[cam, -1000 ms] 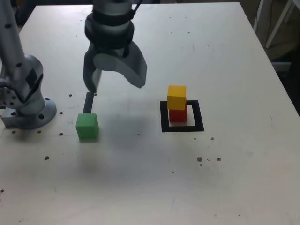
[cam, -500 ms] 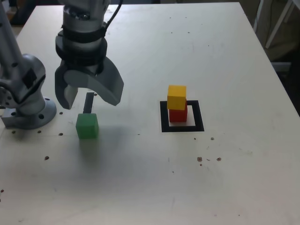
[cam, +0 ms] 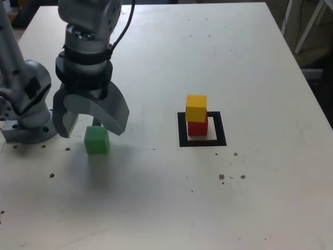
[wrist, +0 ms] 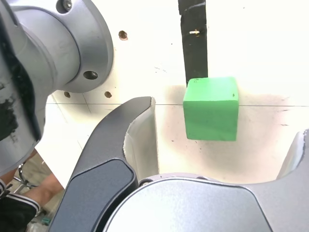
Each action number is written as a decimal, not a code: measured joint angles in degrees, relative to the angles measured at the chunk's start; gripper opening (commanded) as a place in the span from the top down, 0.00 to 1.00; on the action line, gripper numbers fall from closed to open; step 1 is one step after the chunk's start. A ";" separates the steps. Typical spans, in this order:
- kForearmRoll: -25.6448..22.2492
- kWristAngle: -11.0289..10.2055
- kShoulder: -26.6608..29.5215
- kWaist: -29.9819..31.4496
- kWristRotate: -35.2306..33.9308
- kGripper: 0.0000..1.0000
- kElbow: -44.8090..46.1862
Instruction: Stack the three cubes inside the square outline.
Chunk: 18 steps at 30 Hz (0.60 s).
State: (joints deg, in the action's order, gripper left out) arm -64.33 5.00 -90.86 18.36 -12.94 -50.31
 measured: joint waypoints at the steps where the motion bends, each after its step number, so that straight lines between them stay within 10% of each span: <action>1: 0.96 0.17 -0.19 0.01 0.00 0.03 0.68; 18: 8.31 2.04 -5.47 0.01 0.46 0.24 4.34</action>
State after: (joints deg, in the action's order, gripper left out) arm -56.02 7.03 -96.32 18.37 -12.47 -45.98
